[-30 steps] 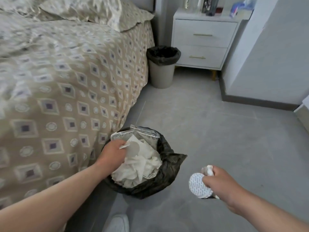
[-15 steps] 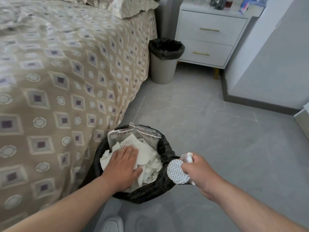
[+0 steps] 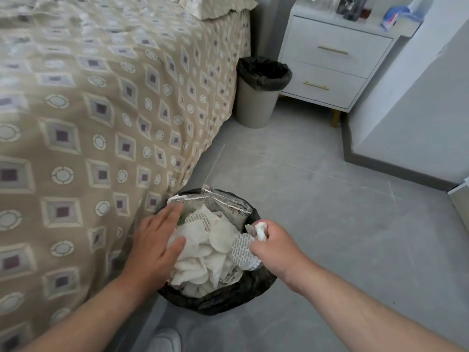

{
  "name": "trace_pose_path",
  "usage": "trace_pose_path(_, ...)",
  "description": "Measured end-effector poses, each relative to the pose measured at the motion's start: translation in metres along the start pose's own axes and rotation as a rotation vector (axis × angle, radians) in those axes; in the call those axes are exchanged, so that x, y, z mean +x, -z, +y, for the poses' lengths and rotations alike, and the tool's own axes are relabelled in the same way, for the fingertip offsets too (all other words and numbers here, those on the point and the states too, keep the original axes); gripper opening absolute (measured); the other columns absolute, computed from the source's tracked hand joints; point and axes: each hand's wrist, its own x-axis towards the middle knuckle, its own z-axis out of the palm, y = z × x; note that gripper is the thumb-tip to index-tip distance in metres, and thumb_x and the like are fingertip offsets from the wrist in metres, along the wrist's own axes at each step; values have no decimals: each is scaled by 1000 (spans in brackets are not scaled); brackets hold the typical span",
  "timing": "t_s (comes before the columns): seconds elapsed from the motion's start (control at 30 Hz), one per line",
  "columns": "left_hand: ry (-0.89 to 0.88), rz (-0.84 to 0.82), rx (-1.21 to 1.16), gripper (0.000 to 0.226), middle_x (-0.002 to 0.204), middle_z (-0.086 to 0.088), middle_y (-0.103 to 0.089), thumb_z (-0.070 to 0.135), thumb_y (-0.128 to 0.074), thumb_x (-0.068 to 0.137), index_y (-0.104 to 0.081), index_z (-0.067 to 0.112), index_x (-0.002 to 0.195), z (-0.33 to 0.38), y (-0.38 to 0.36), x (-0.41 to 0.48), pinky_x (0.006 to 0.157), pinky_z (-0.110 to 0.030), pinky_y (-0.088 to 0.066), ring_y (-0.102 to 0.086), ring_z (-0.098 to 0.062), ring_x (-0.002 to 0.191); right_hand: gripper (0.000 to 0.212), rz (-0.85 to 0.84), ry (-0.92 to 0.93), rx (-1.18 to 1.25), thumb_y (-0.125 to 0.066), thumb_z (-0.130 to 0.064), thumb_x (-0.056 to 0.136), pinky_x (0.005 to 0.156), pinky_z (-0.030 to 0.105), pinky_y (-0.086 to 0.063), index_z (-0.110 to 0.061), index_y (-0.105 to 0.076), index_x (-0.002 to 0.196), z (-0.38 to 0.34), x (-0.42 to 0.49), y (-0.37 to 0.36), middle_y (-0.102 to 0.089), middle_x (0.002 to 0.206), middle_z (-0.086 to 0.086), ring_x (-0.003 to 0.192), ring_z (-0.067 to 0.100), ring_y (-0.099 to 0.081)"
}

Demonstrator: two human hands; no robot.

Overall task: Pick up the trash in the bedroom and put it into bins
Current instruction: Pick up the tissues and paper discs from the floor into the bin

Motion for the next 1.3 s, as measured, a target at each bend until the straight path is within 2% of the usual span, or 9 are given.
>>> trace_pose_path(0.13,121,79,-73,57,132,-3,-52,39,-29,87,-50,9,132,-14,-1,-12,100,-23,-23,-42,-14,119,31,-84,11,-54,-67,-11,77,77,27,-49,-24,-55,103,-13,26,-27,-59,93,-8,85,11,-59)
trace_pose_path(0.27,109,-35,-16,59,131,-8,-54,41,-31,87,-53,6,129,-25,-8,-21,105,-22,-20,-43,-24,123,71,-141,69,-191,-72,-36,80,99,26,-38,-28,-36,141,-12,30,-32,-45,125,-15,120,10,-49)
trace_pose_path(0.4,102,-89,-2,68,145,-3,-43,51,-26,85,-46,12,137,-30,-11,-22,114,-25,-14,-30,-13,136,52,-55,139,-50,-50,-33,95,114,30,-30,-27,-38,145,-2,21,-18,-43,144,-11,133,7,-40)
trace_pose_path(0.5,82,-92,1,74,149,-3,-36,54,-23,82,-41,12,140,-26,-12,-22,113,-17,-2,-17,-4,136,44,83,223,-381,-44,-8,94,99,8,-23,-15,-47,137,12,11,-17,-47,139,-2,127,8,-42)
trace_pose_path(0.57,80,-97,10,76,152,-1,-30,56,-21,81,-37,14,143,-24,-13,-23,112,-14,4,-11,-1,137,47,13,258,-542,-42,-3,92,95,4,-20,-13,-47,137,19,8,-25,-45,141,1,129,12,-43)
trace_pose_path(0.73,64,-147,89,80,156,0,-22,59,-22,80,-26,15,147,-27,-17,-27,114,-18,8,-3,-5,141,56,-225,248,-759,-43,-19,93,103,30,-38,-23,-27,146,19,12,-49,-38,140,6,126,26,-45)
trace_pose_path(0.9,45,-193,238,85,158,-3,-13,64,-22,82,-16,12,149,-29,-22,-28,116,-30,5,-2,-13,145,42,-324,152,-877,-51,-23,91,95,41,-46,-23,-35,130,23,24,-67,-40,124,10,114,32,-47)
trace_pose_path(1.17,-9,-212,256,84,158,-4,-9,64,-24,81,-16,16,150,-19,-9,-23,116,-35,6,0,-14,145,47,-241,267,-976,-56,-36,92,79,39,-44,-18,-35,130,11,16,-51,-45,122,10,110,34,-52)
trace_pose_path(1.3,-181,-208,233,72,151,-12,-32,57,-36,84,-37,12,141,21,18,-11,114,-41,-13,-22,-24,141,38,-143,433,-983,-49,-37,94,81,42,-49,-18,-43,126,1,-21,-11,-48,118,7,106,32,-55)
